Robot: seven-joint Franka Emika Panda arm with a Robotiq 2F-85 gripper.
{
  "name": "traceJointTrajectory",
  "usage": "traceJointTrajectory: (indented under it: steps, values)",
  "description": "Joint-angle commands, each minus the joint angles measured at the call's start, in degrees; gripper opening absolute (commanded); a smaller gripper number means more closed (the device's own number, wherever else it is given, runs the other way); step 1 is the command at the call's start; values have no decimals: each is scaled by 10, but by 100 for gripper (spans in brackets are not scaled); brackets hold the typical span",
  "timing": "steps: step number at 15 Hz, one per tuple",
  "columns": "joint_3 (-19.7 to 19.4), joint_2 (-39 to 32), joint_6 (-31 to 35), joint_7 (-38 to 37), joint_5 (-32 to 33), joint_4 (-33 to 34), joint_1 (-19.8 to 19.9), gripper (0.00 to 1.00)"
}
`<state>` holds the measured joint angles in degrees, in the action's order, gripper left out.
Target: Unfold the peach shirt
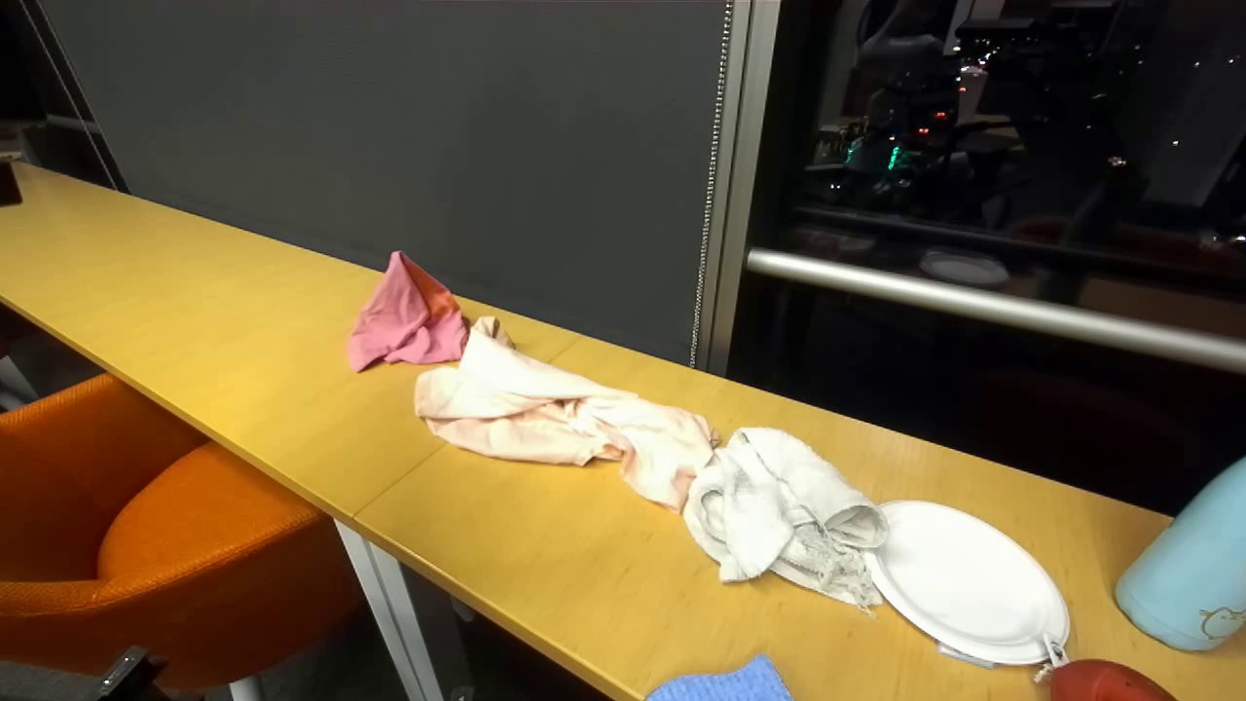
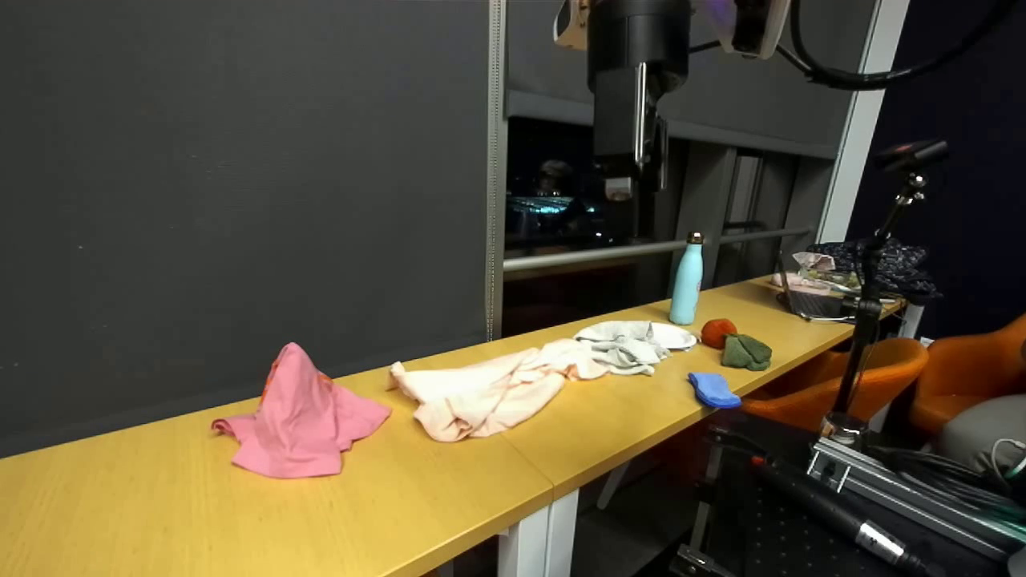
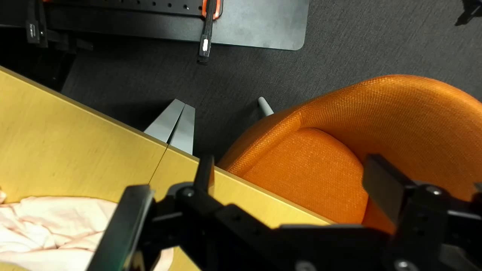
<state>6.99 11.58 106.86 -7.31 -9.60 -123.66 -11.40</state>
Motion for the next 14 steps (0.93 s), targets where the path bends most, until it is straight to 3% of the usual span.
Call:
traceJointTrajectory:
  steps: [1, 8, 10, 14]
  values:
    - [10, 9, 16, -16, 7, -4, 14, 100]
    - [5, -39, 206, -138, 149, -5, 70, 100]
    - [3, -55, 236, -193, 200, -19, 86, 100]
    - [-10, -63, 231, -301, 268, -72, 103, 100]
